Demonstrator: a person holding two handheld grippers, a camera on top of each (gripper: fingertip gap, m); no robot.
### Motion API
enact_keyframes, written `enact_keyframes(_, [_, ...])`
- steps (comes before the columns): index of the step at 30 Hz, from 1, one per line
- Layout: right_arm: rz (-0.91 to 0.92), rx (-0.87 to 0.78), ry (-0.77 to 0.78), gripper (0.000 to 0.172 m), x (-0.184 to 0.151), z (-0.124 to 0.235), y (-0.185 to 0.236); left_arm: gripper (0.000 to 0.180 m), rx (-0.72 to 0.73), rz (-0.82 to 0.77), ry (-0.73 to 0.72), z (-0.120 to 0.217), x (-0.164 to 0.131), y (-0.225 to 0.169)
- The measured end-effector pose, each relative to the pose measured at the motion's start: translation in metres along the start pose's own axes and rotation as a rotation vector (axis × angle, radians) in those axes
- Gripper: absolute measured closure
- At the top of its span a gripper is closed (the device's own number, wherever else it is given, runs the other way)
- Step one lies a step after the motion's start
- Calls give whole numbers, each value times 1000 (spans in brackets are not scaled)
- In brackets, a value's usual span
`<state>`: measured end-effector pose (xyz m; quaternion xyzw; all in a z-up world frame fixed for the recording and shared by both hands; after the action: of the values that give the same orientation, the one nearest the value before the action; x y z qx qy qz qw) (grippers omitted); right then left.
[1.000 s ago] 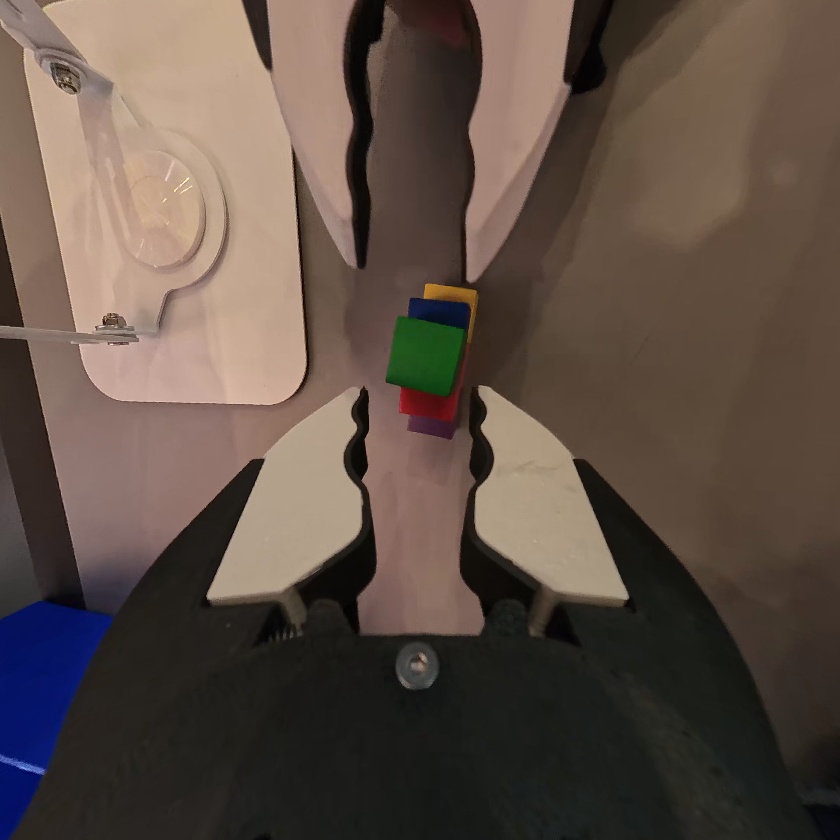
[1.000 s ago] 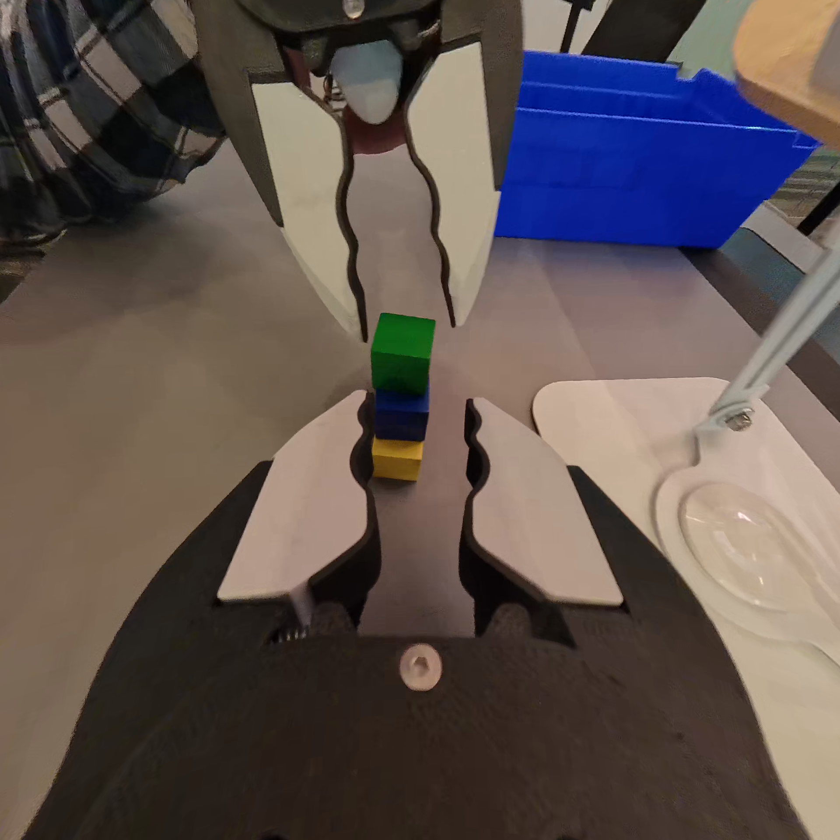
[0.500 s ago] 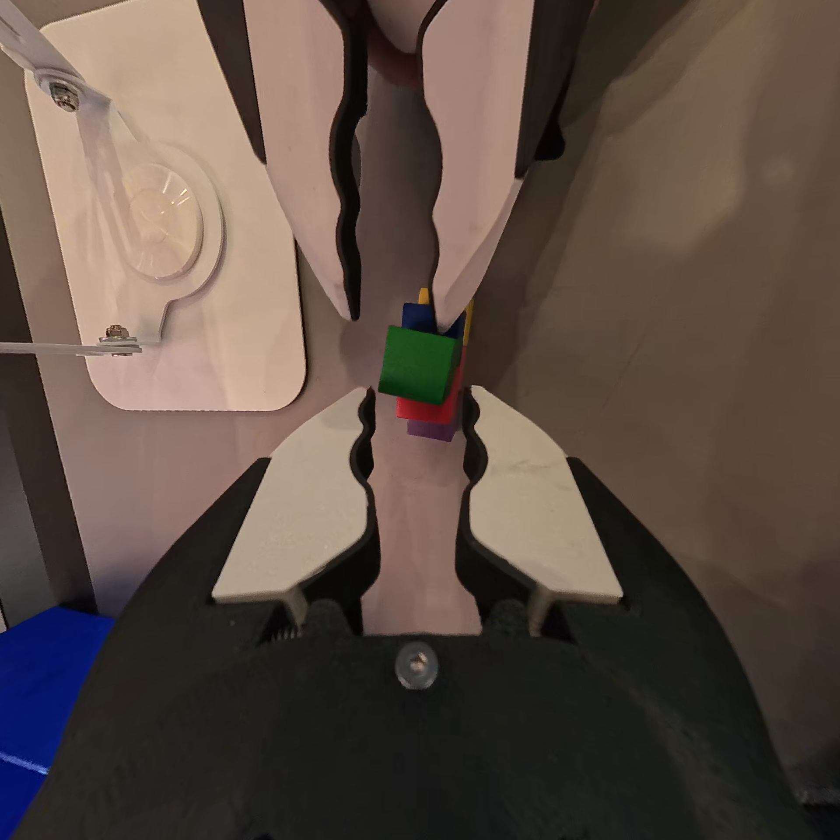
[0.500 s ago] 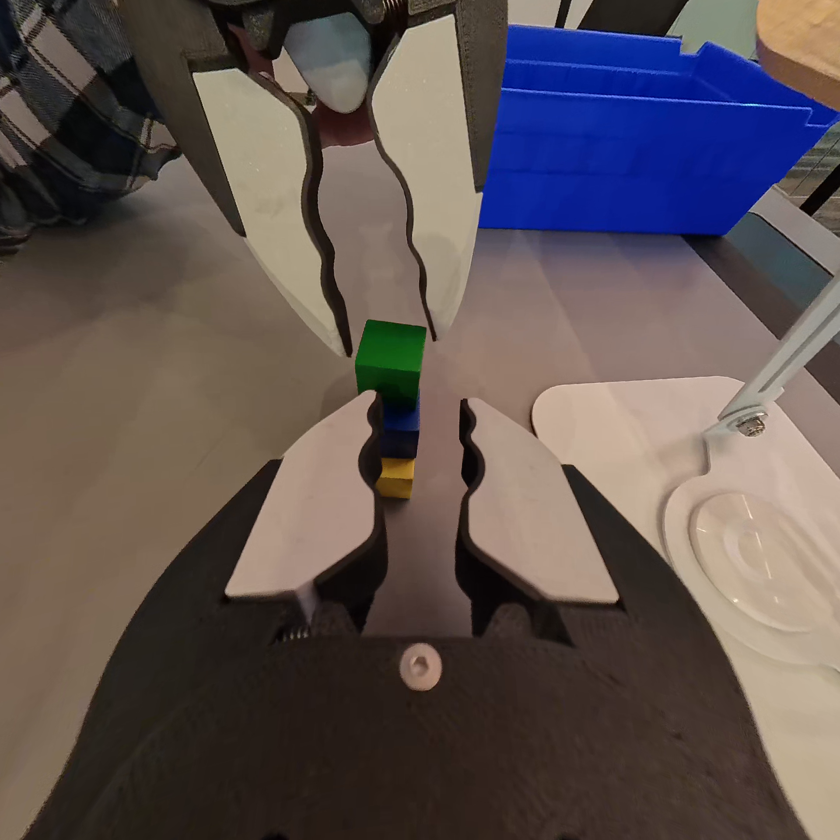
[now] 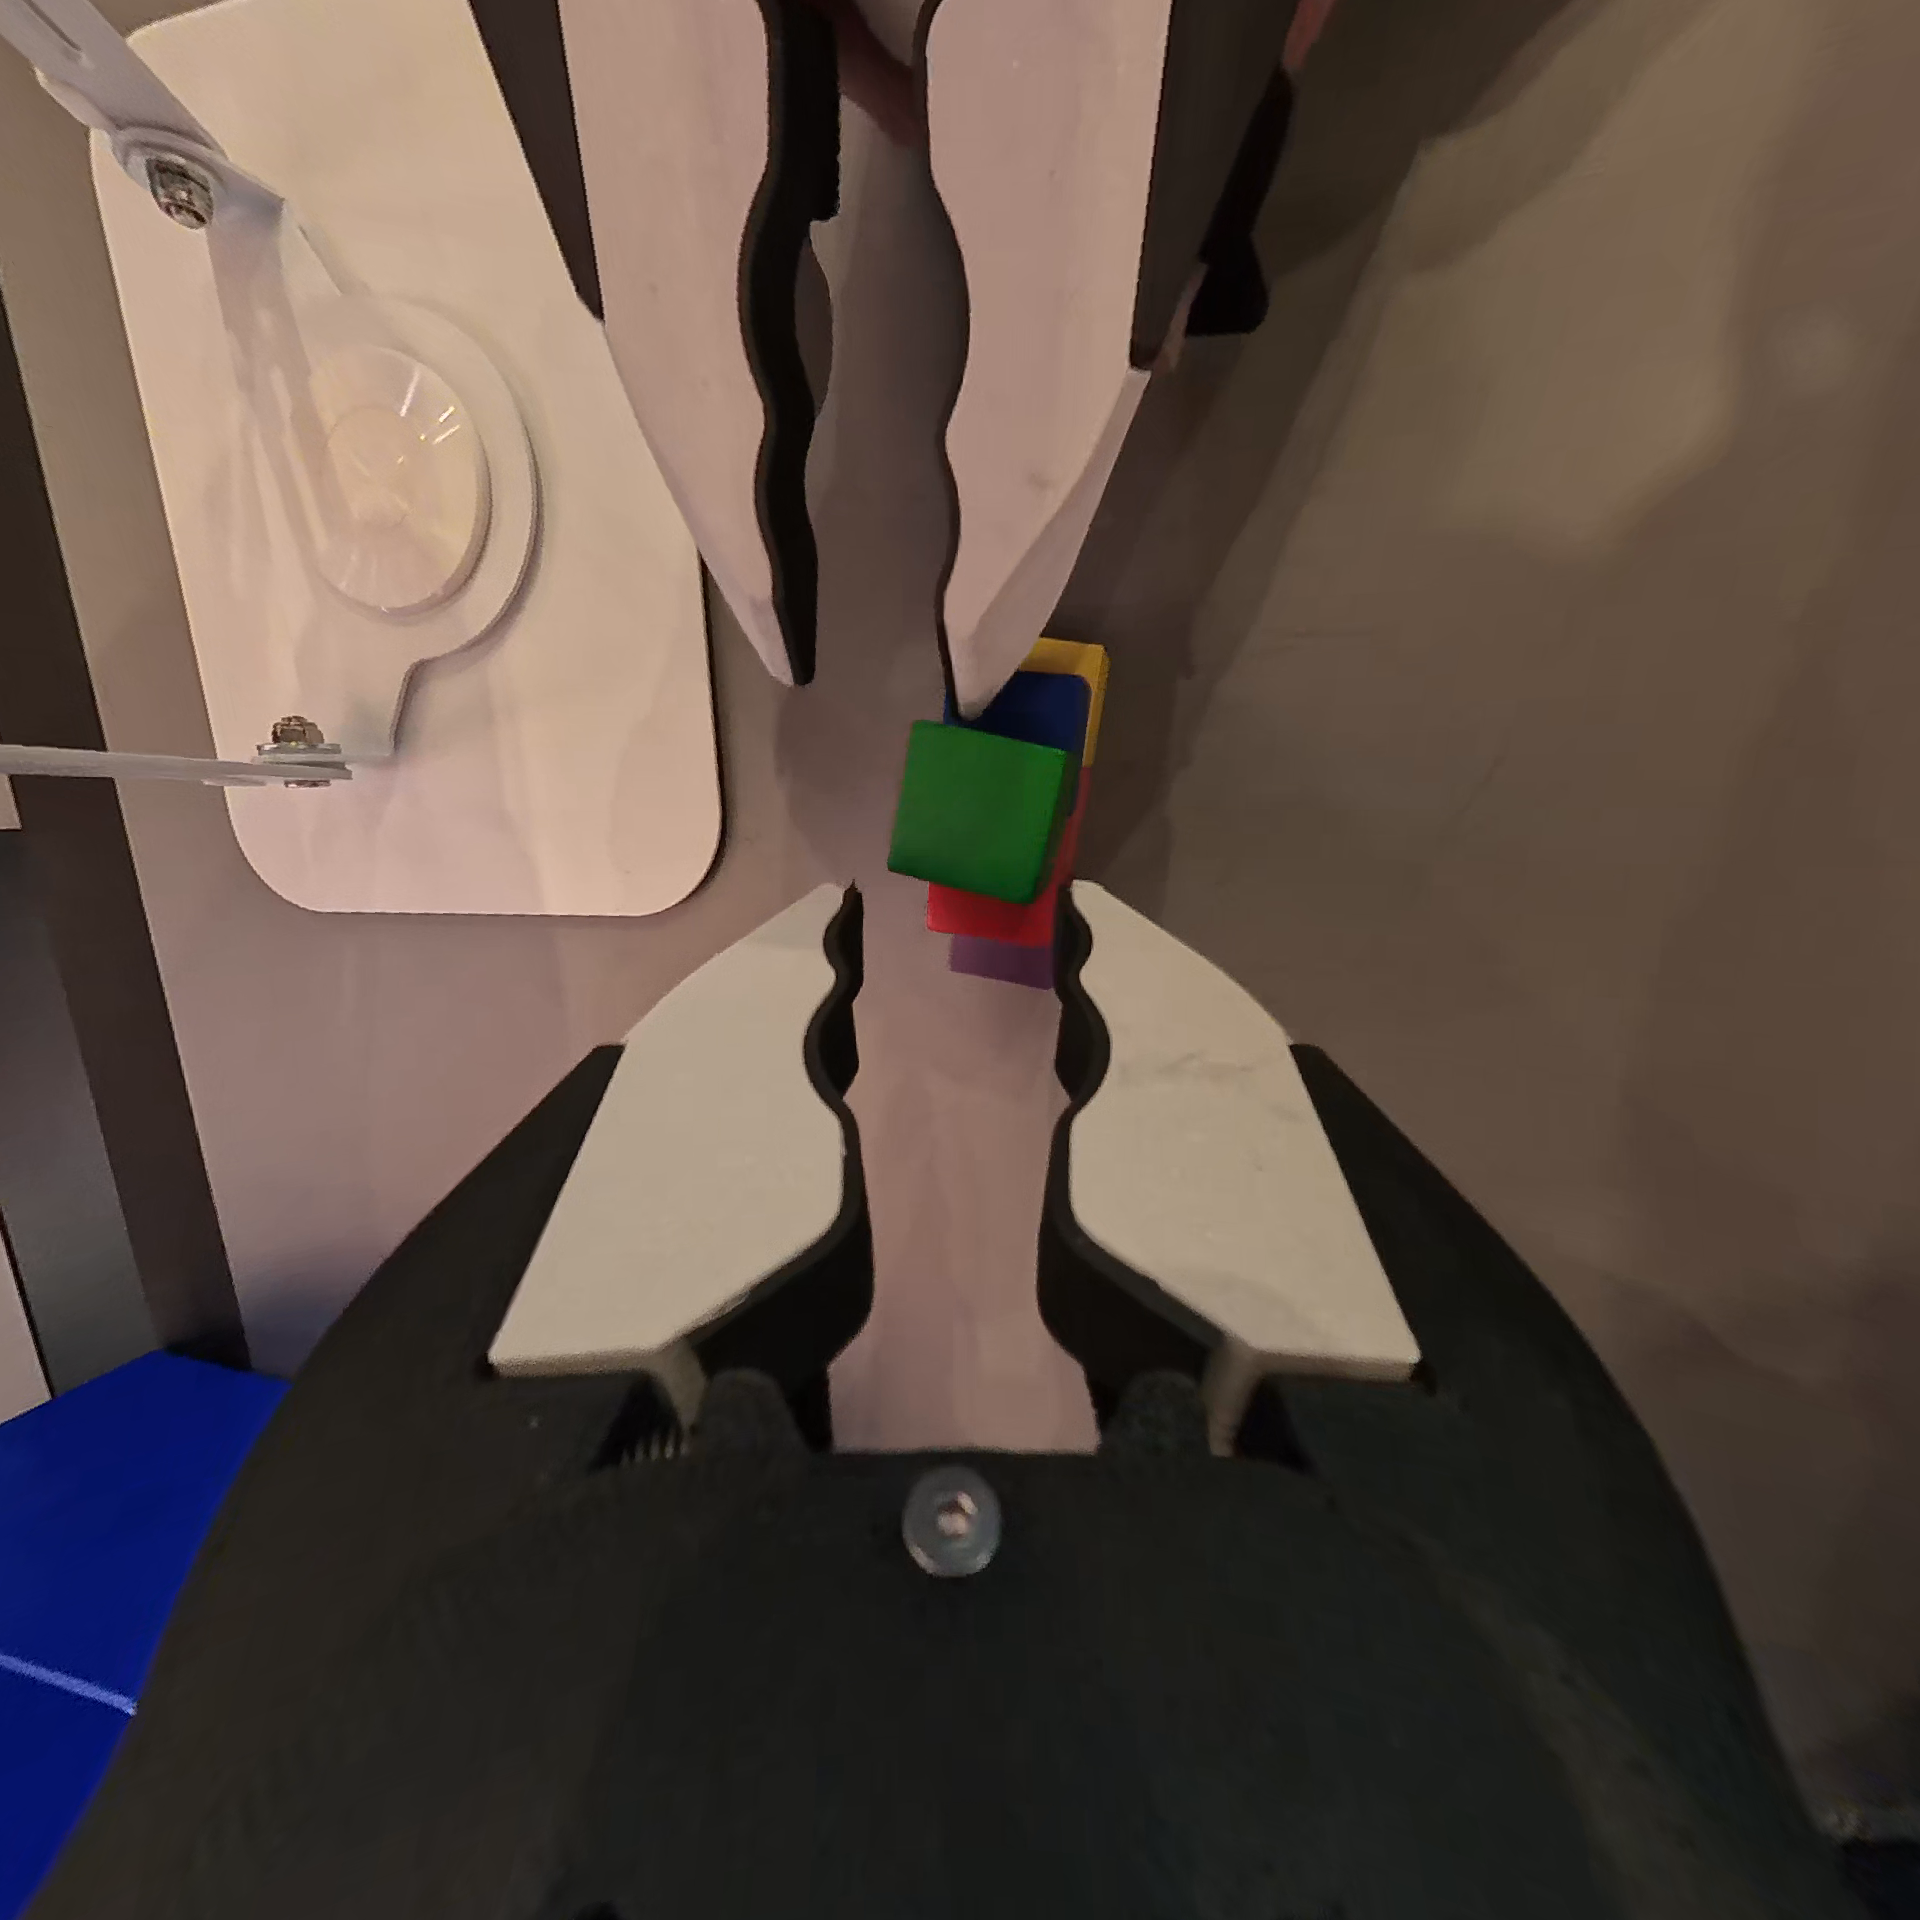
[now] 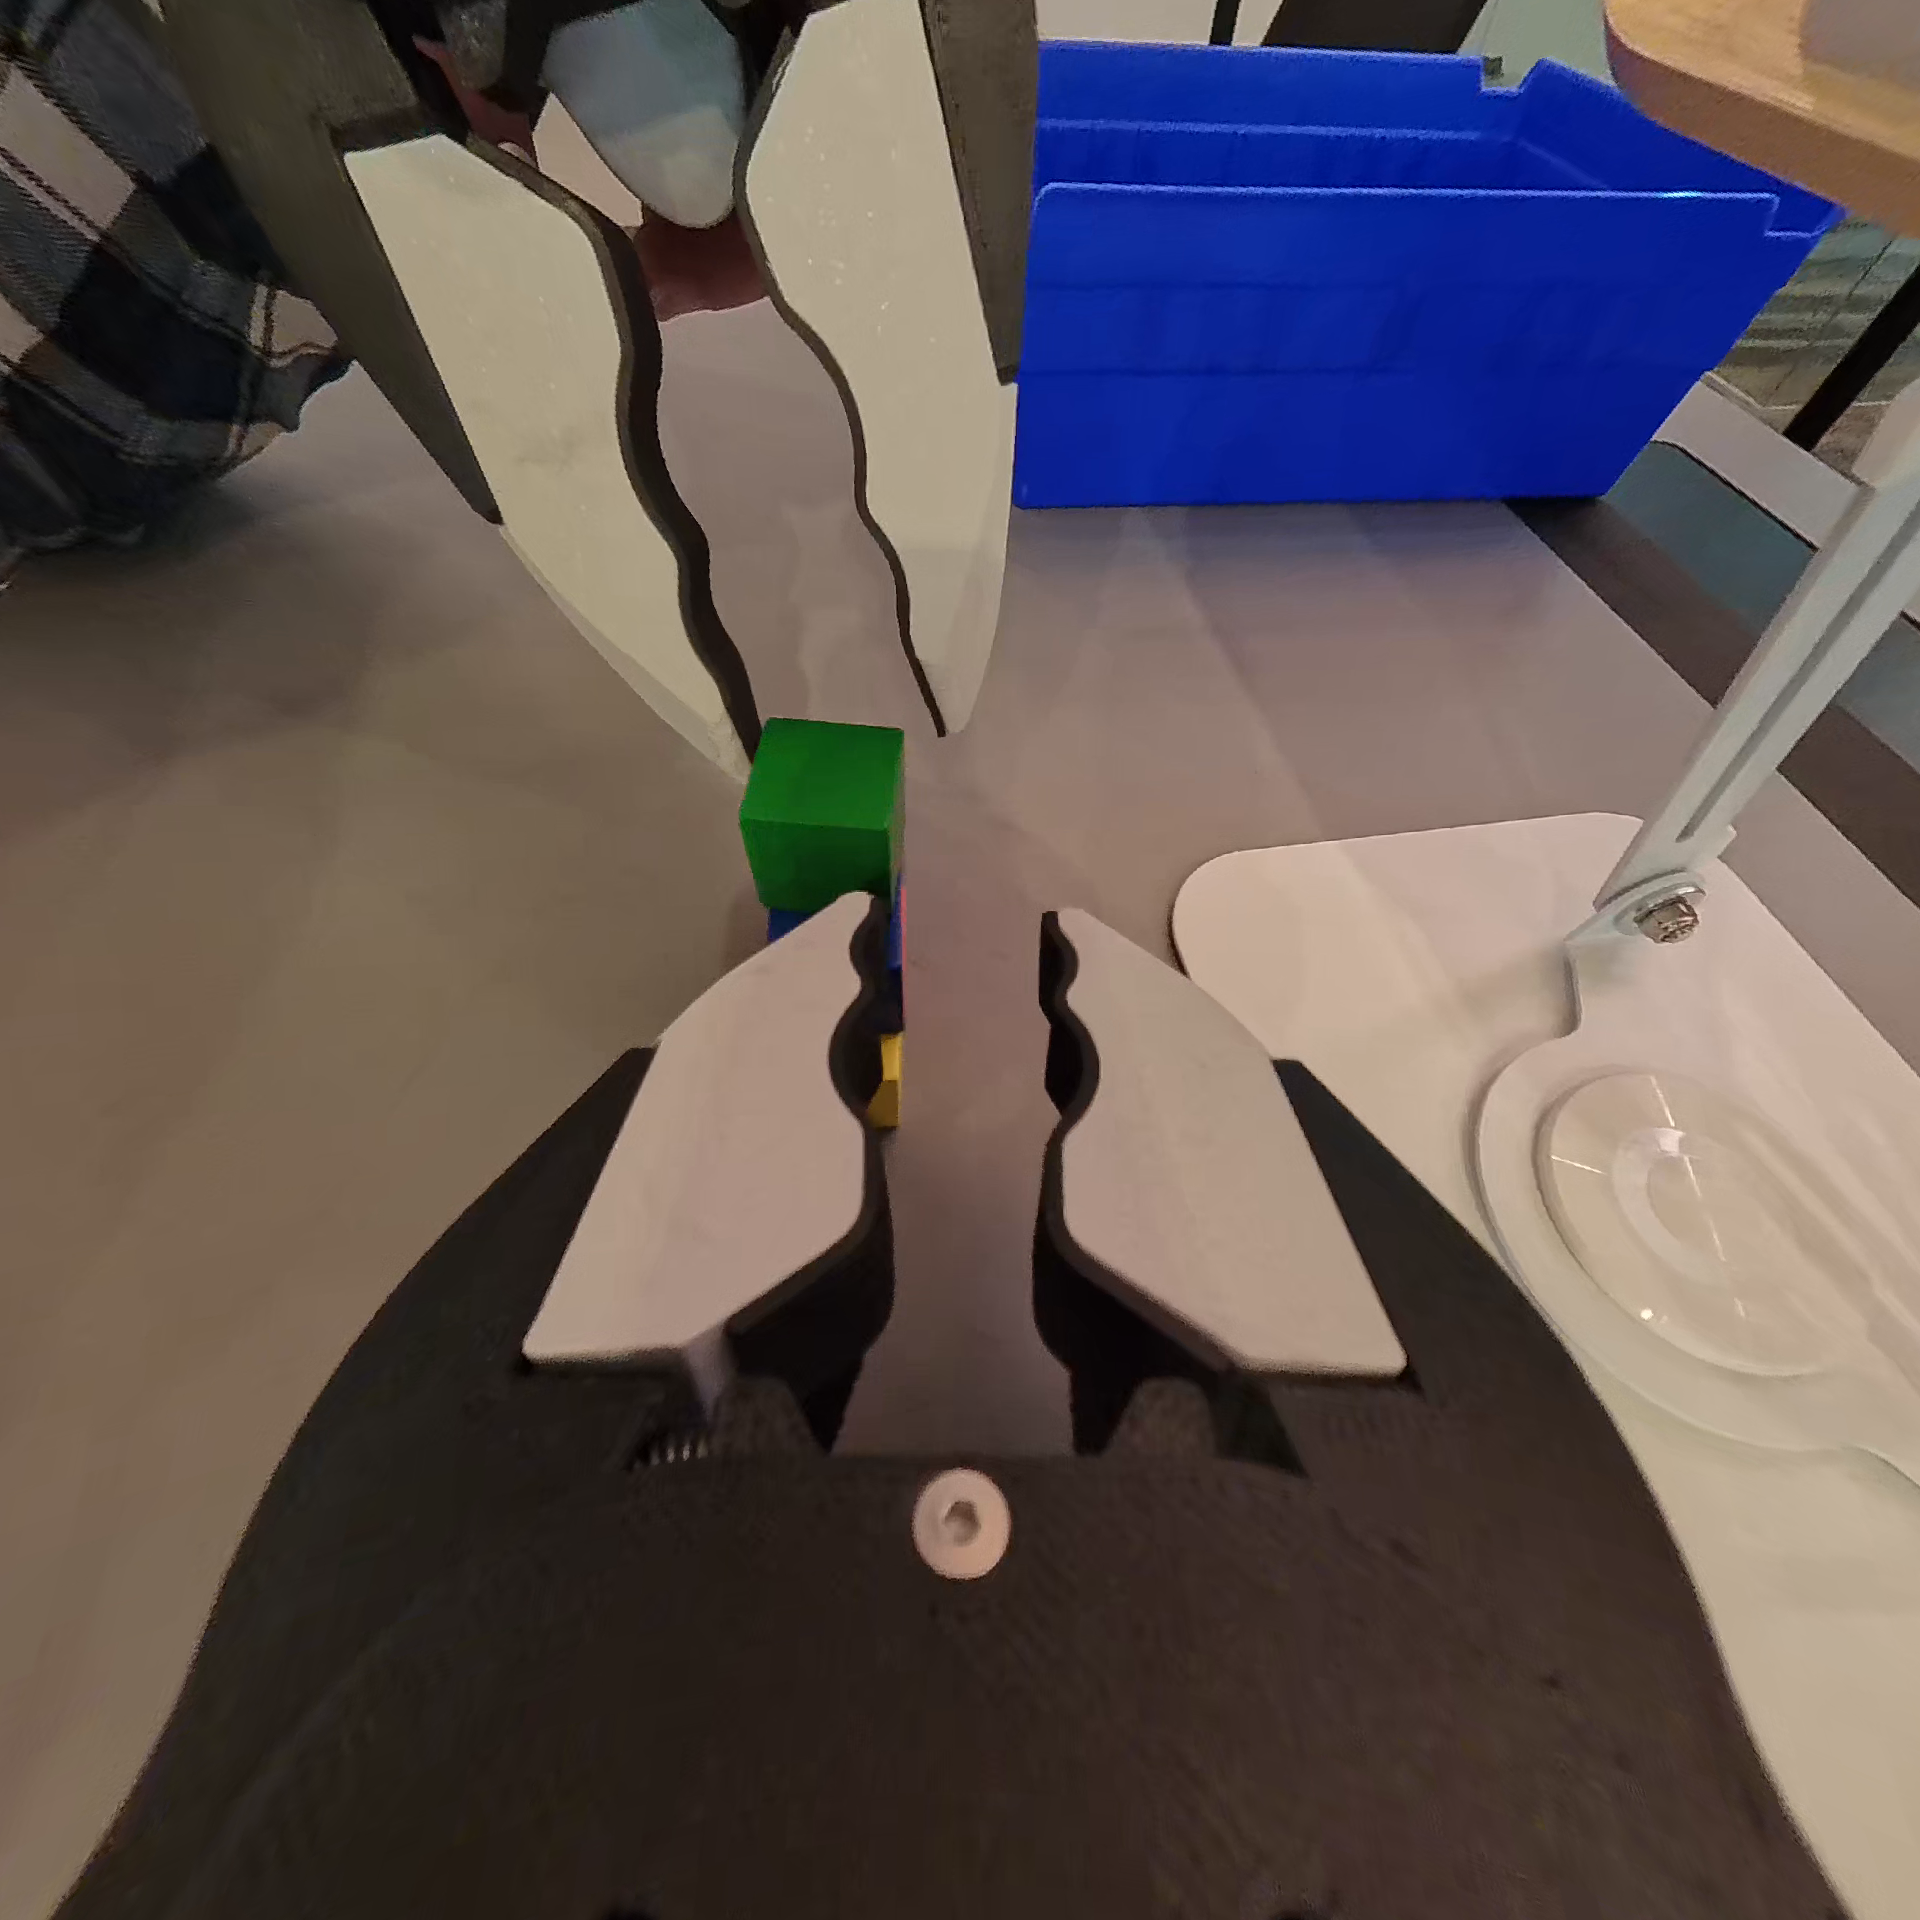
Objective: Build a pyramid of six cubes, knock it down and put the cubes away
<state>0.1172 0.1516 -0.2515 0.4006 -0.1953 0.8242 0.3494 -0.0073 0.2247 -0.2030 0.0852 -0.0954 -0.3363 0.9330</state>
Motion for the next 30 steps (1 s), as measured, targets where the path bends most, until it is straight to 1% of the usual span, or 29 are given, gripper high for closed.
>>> enact_keyframes(17, [-10,-23,24,148,0,-3,-2,148,-9,-25,24,-7,6,-5])
enact_keyframes(30, [-4,-16,18,145,-1,-1,-1,145,-1,-15,26,-6,3,-2])
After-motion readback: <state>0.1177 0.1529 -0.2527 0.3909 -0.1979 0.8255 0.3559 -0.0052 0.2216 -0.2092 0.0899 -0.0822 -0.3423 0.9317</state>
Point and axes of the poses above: each gripper's, where its closed fingertips meet, z back along the fingers, x out of its top, y = z × x across the jaws, the point moved 9 cm from there along z, back along the fingers, and after that the axes turned 14 degrees about y, right-handed, at the moved point
